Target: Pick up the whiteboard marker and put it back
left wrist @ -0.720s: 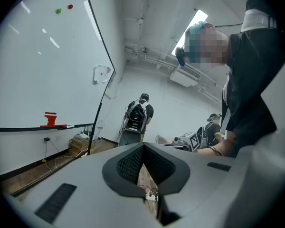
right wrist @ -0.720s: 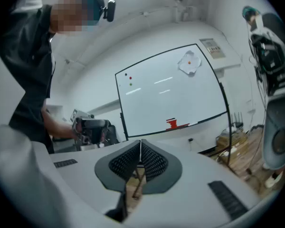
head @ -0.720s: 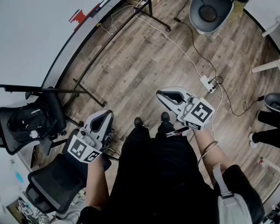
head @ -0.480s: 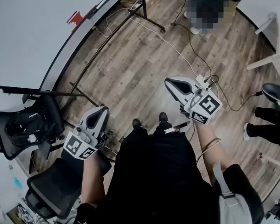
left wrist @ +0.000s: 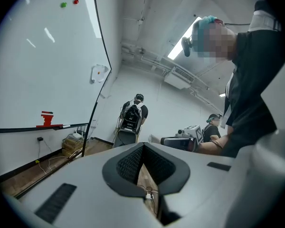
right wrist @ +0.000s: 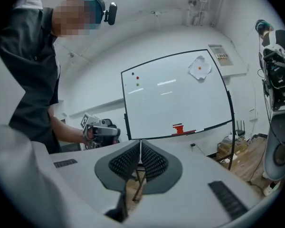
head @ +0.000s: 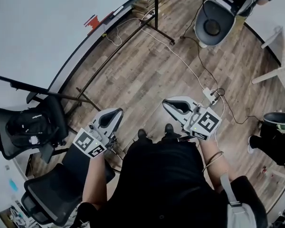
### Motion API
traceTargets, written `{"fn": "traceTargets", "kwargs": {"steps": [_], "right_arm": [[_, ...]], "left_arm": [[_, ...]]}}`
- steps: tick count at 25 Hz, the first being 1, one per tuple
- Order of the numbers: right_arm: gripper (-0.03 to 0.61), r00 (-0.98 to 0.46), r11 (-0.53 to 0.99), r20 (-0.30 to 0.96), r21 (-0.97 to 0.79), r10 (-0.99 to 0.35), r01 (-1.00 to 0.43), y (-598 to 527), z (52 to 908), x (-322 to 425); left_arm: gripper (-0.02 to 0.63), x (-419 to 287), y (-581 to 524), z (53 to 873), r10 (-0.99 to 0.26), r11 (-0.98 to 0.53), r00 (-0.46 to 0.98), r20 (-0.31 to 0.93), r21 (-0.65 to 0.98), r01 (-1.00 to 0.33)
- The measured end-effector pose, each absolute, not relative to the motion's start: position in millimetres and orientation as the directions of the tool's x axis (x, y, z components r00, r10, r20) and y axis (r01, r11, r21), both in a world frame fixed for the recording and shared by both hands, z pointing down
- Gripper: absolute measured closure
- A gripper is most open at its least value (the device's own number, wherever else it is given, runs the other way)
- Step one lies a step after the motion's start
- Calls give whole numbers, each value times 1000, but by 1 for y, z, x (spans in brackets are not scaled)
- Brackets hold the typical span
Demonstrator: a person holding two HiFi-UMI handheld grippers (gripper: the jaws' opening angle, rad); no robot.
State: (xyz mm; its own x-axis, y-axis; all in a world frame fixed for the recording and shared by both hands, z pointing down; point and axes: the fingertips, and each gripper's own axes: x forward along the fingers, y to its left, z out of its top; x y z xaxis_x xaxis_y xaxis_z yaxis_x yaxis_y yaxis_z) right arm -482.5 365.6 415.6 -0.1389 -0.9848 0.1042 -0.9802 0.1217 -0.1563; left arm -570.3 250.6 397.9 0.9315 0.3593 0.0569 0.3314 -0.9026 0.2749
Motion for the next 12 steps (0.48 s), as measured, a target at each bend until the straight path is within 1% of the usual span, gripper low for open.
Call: {"fn": "traceTargets", "kwargs": {"steps": [4, 9, 12], "right_arm": [[554, -160, 144, 116, -138, -980, -980, 386, 412, -478], [554, -141, 125, 147, -117, -979, -985, 420, 410, -451], [554, -133, 115, 147, -127, -980, -985, 438, 414, -433]], "left_arm": [[601, -555, 265, 394, 369, -900, 928, 47, 269, 344], [601, -526, 293, 380, 374, -892, 928, -10, 271, 362], [601, -517, 310, 376, 351, -907, 936, 4, 247, 339]]}}
